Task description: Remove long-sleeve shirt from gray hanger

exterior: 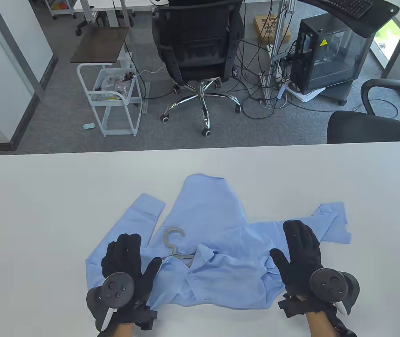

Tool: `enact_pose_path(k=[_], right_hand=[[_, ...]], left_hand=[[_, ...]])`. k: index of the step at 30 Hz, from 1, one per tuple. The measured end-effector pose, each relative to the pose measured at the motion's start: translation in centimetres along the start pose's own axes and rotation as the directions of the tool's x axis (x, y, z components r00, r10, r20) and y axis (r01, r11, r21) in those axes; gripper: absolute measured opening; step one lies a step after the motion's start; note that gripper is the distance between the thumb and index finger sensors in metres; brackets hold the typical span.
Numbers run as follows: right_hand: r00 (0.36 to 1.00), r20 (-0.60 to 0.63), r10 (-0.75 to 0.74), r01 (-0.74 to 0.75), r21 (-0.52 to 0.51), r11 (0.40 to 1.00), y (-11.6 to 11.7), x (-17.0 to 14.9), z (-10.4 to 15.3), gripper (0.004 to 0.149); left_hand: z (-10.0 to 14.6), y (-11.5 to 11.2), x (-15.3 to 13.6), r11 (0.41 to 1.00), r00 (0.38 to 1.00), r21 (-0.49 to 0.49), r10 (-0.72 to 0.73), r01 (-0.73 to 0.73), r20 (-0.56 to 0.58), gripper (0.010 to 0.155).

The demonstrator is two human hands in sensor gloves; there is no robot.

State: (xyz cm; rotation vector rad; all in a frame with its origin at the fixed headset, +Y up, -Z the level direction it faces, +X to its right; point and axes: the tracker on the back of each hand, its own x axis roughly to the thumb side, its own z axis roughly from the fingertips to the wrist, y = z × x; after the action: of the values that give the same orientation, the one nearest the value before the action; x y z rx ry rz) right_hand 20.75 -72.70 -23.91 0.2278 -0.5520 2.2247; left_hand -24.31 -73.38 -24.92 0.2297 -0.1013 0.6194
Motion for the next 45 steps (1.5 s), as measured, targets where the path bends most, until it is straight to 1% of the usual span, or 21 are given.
enact_pose_path(k=[1,3,4,7,12,21,27,35,39,45], right_hand=[[0.999,-0.004,-0.044,0.044,-0.012,0.999,-0.2,-0.2,0.0,0.080],[0.999,-0.008,-0.050,0.050,-0.015,0.999,-0.3,-0.3,0.1,0.080],[1.000,-0.002,-0.031,0.031,-0.017,0.999,-0.2,-0.3,0.1,0.080],[0.999,0.018,0.028,-0.028,0.000,1.000,0.1,0.1,0.1,0.080],[0.993,0.045,0.107,-0.107,0.003,0.994,0.3,0.6,0.1,0.080],[0.995,0.028,0.095,-0.097,0.059,0.994,1.2,0.0,-0.2,0.080],[0.995,0.040,0.095,-0.097,0.048,0.994,1.2,0.3,0.0,0.080],[0.994,0.033,0.105,-0.107,0.068,0.992,1.5,0.1,-0.1,0.080],[0.987,0.041,0.156,-0.159,0.073,0.985,1.6,0.3,-0.2,0.083],[0.985,0.039,0.166,-0.169,0.087,0.982,1.7,0.3,-0.2,0.082]], left_hand=[[0.0,-0.1,0.3,0.999,0.999,-0.003,0.032,-0.032,0.024,0.087],[0.1,-0.1,0.3,1.000,1.000,-0.006,0.014,-0.014,0.023,0.087],[0.1,-0.1,0.3,1.000,1.000,-0.001,0.003,-0.003,0.017,0.087],[-0.1,-0.2,-0.1,0.999,0.999,-0.015,0.031,-0.031,0.006,0.087],[0.0,-0.1,0.2,0.999,0.999,-0.018,0.030,-0.030,0.022,0.086],[-0.1,-0.3,0.4,0.999,0.999,-0.050,0.020,-0.018,0.033,0.086],[0.0,-0.4,0.7,0.998,0.998,-0.055,0.026,-0.023,0.051,0.085],[0.0,-0.4,0.7,0.998,0.998,-0.058,0.038,-0.035,0.053,0.085],[-0.2,-0.6,0.6,0.997,0.998,-0.072,0.043,-0.039,0.050,0.085],[-0.4,-0.7,0.3,0.996,0.998,-0.078,0.056,-0.053,0.034,0.085]])
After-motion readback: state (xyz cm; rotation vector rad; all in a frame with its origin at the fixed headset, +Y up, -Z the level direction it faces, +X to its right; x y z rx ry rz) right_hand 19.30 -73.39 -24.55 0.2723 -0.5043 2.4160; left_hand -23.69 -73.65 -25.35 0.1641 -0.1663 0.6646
